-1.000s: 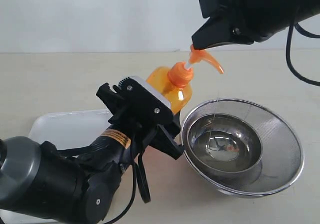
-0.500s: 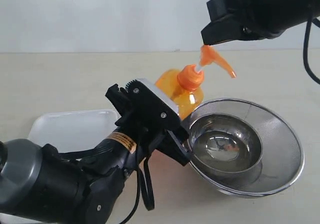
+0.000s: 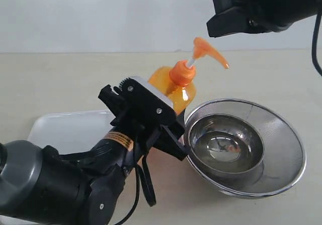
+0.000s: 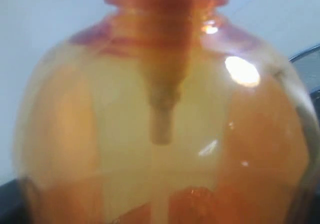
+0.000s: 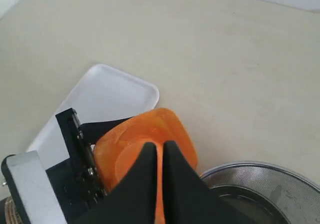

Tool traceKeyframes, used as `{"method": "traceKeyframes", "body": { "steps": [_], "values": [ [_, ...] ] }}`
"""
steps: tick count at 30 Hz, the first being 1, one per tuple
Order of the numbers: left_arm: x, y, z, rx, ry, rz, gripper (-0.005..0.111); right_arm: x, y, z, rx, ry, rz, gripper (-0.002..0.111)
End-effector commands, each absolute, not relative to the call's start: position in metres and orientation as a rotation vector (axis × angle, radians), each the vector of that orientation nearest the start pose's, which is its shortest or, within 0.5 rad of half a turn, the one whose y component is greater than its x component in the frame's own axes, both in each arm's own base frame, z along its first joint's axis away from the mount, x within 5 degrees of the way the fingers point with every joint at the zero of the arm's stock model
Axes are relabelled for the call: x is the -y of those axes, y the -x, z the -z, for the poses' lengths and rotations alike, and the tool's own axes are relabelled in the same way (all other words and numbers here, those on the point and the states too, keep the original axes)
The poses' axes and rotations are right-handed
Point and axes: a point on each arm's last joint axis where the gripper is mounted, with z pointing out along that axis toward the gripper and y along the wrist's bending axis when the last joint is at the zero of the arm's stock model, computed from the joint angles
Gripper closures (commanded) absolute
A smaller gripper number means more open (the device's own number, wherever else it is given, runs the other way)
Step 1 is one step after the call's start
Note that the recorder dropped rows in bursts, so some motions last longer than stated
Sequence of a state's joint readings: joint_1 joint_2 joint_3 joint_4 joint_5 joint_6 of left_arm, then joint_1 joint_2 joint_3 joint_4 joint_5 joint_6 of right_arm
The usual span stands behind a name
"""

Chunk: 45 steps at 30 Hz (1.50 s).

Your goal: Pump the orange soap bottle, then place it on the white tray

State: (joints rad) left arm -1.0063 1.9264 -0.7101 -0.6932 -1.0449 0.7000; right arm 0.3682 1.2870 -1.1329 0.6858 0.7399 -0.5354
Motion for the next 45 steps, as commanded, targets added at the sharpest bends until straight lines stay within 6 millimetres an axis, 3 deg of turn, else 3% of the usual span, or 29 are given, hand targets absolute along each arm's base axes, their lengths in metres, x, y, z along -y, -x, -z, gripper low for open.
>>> {"method": "traceKeyframes", "body": {
  "steps": [1,5,10,14,25,30,38,45],
  "values": [
    [0.256,-0.225,-0.157,-1.522,-0.622,-0.025,0.102,-0.133,-0.239,-0.363,-2.139,0.622,-0.69,0.108],
    [0.255,-0.225,-0.157,-1.523,-0.621,-0.026,0.102,-0.132,-0.226,-0.375,-2.086,0.654,-0.734,0.108],
    [0.256,-0.225,-0.158,-1.521,-0.622,-0.025,0.102,-0.133,-0.221,-0.366,-2.114,0.688,-0.77,0.108],
    [0.261,-0.227,-0.16,-1.528,-0.621,-0.008,0.102,-0.132,-0.223,-0.351,-2.118,0.674,-0.753,0.108],
    [0.261,-0.228,-0.159,-1.537,-0.623,-0.005,0.102,-0.133,-0.226,-0.357,-2.051,0.654,-0.745,0.108],
    [0.261,-0.228,-0.159,-1.537,-0.623,-0.005,0.102,-0.136,-0.236,-0.35,-2.046,0.663,-0.737,0.108],
    [0.261,-0.227,-0.158,-1.542,-0.627,-0.004,0.102,-0.148,-0.249,-0.326,-2.12,0.721,-0.819,0.108],
    [0.262,-0.228,-0.159,-1.538,-0.631,-0.003,0.102,-0.149,-0.245,-0.323,-2.153,0.755,-0.845,0.108]
  ]
}}
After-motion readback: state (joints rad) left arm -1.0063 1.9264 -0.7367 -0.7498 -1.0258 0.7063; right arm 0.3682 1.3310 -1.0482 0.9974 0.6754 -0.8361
